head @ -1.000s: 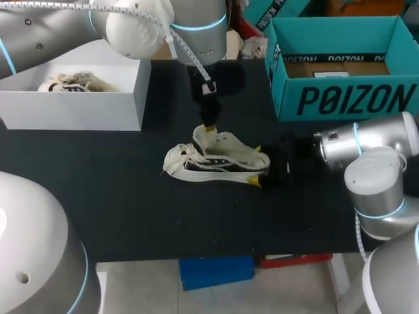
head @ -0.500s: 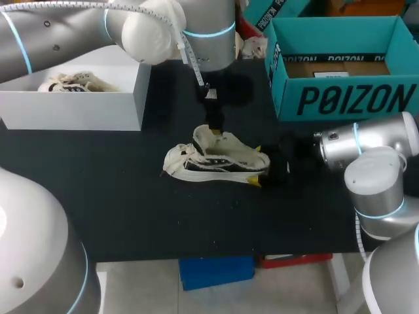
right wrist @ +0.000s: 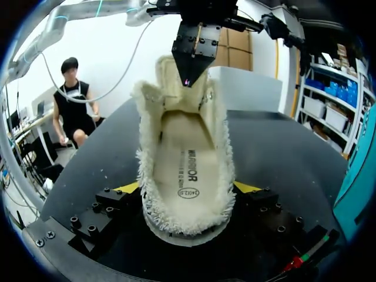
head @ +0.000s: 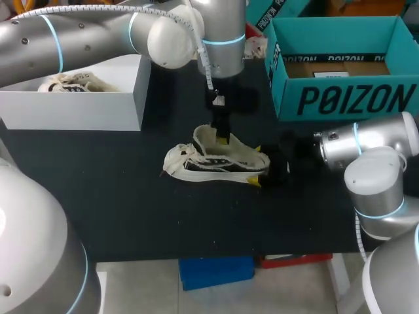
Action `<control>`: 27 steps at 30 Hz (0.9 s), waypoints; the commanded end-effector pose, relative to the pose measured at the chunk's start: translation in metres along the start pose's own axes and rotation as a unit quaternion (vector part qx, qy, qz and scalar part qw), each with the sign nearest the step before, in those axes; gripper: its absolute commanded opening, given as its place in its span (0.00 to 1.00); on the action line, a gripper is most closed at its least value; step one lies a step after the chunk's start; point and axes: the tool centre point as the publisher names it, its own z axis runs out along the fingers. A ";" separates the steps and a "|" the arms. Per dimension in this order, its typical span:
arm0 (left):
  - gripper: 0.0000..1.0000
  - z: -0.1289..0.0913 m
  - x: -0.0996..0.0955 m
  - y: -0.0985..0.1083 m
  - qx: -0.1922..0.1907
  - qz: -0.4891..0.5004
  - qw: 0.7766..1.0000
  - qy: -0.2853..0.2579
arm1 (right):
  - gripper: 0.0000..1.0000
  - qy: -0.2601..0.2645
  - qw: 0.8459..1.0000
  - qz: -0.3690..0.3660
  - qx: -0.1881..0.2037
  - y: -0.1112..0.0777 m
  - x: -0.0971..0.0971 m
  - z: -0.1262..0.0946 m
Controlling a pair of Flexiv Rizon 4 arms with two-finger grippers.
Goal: Take the shoe out of the shoebox, open the shoe tongue, remove and reinsert the insole, then place the shoe into the shoebox
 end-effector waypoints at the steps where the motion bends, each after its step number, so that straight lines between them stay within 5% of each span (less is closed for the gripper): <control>1: 0.00 0.012 -0.007 -0.003 0.002 -0.008 1.000 0.021 | 0.00 0.000 1.000 0.001 0.001 -0.001 0.000 0.002; 27: 0.00 0.073 0.020 -0.004 0.014 -0.038 0.997 0.065 | 0.00 0.000 1.000 0.001 0.001 -0.001 0.000 0.002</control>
